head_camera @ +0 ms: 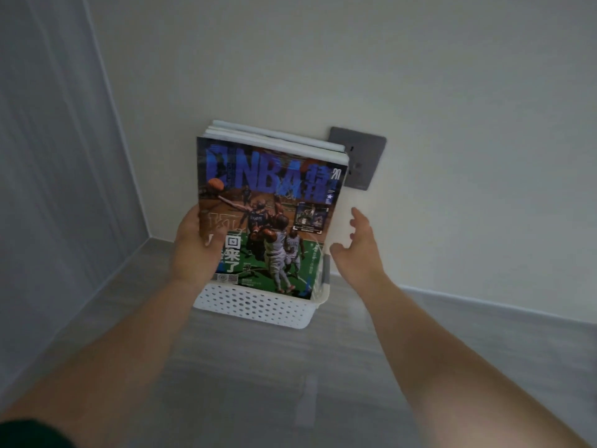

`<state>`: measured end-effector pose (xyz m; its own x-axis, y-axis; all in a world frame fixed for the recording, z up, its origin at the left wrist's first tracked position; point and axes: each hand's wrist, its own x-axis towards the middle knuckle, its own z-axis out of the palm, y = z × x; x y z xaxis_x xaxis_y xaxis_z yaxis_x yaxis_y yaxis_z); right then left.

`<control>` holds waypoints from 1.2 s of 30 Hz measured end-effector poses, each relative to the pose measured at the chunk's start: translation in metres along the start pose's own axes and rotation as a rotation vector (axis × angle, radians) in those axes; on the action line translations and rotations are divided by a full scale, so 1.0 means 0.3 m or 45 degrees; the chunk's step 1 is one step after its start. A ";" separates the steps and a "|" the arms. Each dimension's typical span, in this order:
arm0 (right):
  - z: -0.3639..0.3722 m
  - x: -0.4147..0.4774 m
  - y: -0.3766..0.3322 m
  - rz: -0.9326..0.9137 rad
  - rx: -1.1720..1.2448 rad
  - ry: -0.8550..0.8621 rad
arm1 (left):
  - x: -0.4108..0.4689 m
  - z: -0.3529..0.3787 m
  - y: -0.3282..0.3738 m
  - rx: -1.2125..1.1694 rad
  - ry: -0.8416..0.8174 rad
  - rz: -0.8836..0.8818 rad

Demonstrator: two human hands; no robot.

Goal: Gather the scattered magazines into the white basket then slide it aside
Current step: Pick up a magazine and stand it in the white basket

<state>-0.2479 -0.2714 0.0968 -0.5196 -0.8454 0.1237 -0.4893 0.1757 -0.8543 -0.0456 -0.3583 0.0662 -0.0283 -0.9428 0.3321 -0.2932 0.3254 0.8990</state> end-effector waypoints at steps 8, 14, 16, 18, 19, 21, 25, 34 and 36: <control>-0.260 -0.279 0.178 0.103 -0.218 0.040 | -0.420 0.134 0.146 0.134 -0.337 -0.204; -0.603 -0.513 0.364 0.077 -0.422 0.130 | -0.746 0.322 0.360 -0.087 -0.541 -0.260; -0.751 -0.589 0.452 0.106 -0.445 0.161 | -0.853 0.406 0.417 -0.104 -0.592 -0.264; -0.899 -0.659 0.555 0.145 -0.481 0.195 | -0.956 0.501 0.459 -0.050 -0.666 -0.202; -0.971 -0.695 0.612 0.181 -0.503 0.213 | -1.007 0.552 0.474 0.003 -0.704 -0.167; -1.110 -0.766 0.731 0.274 -0.548 0.271 | -1.103 0.653 0.504 0.070 -0.765 -0.134; -1.356 -0.896 0.969 0.495 -0.747 0.323 | -1.270 0.842 0.567 0.139 -0.882 -0.156; -1.562 -1.060 1.307 0.650 -1.066 0.043 | -1.437 1.212 0.658 0.316 -1.052 -0.130; -1.562 -1.060 1.323 0.605 -1.077 0.063 | -1.429 1.298 0.653 0.410 -1.059 -0.124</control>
<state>-0.6052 0.3035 -0.0450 -0.8127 -0.5736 -0.1027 -0.5524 0.8145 -0.1775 -0.4630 0.0817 -0.0111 -0.6356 -0.7535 -0.1683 -0.5810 0.3233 0.7470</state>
